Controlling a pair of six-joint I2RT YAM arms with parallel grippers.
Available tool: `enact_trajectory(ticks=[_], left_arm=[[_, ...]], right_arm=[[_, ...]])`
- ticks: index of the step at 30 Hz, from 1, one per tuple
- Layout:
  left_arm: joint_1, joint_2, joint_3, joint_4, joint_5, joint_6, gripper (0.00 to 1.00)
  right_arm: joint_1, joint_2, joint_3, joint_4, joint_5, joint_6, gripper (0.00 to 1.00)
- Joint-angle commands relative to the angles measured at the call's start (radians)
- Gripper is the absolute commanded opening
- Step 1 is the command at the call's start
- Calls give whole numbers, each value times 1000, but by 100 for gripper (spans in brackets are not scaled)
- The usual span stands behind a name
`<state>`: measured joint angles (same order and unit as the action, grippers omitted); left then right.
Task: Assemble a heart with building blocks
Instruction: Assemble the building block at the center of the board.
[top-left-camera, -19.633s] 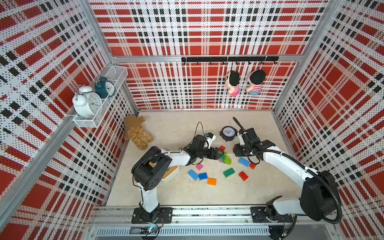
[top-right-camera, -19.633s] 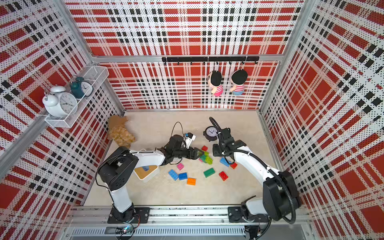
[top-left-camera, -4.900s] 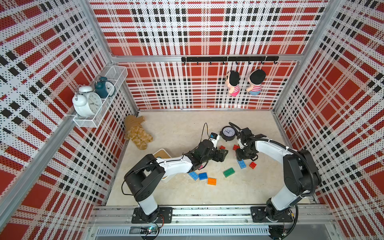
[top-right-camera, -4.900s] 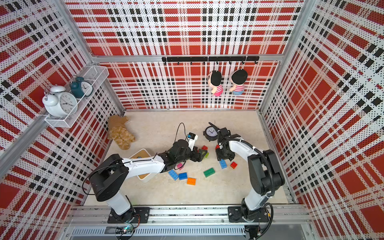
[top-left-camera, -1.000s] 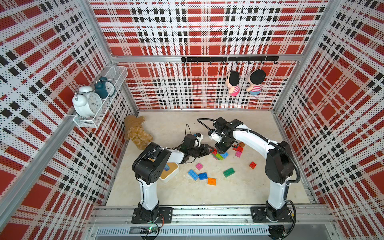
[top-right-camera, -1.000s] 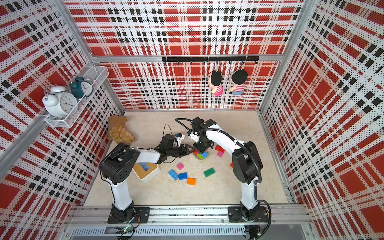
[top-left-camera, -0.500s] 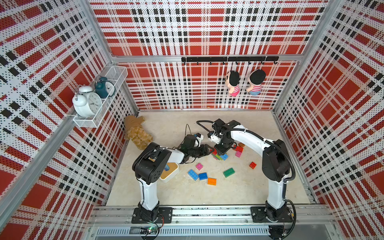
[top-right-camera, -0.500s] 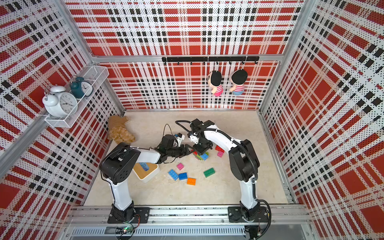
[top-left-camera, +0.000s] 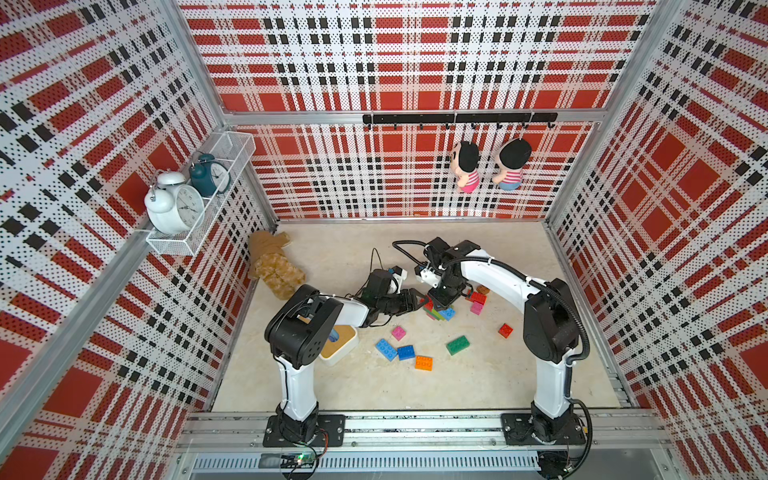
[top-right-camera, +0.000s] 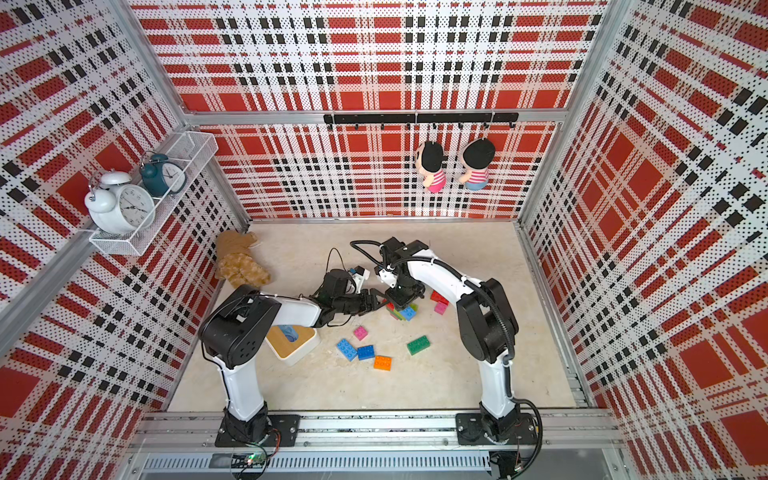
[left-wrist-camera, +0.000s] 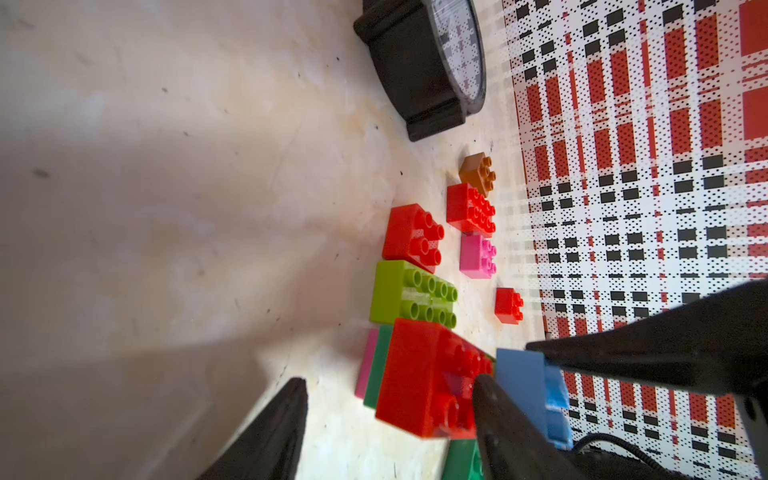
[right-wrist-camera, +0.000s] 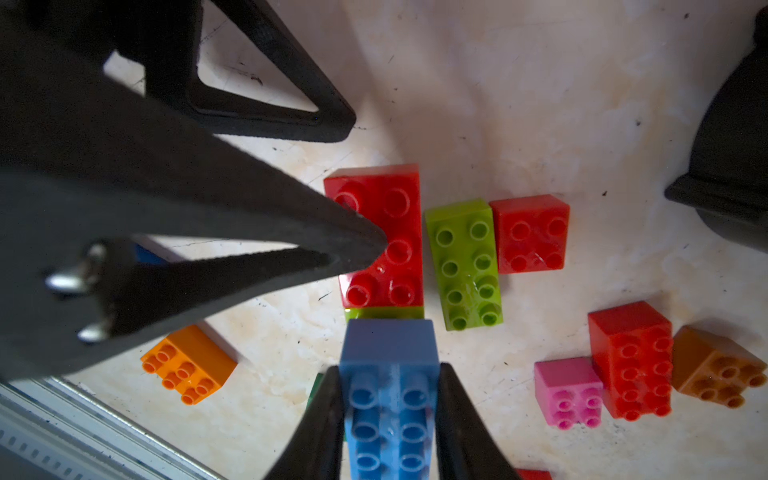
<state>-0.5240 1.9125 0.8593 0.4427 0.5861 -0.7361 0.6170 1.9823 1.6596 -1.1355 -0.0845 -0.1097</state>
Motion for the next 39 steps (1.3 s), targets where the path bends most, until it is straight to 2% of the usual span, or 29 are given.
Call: enact_trajectory(ticks=[1,13,17,26,31,39], left_arm=[[1,23,21,11,7,12,66],[2,27,20,11,5,12,65],[1,30,17,11,0,12,64],[2,49,9,11,-2,14,61],[3,54,6,11,-7,15,60],[7,53,1,10,-11,15,59]], right_arm=[[7,42,-7,-12,2,-5,0],[14,50,-65,8,13,-3,0],[12,45,-86,19,53,52,0],[12,35,-122,40,44,114,0],[12,27,-148,42,45,73,0],[18,17,-215,49,120,-1,0]])
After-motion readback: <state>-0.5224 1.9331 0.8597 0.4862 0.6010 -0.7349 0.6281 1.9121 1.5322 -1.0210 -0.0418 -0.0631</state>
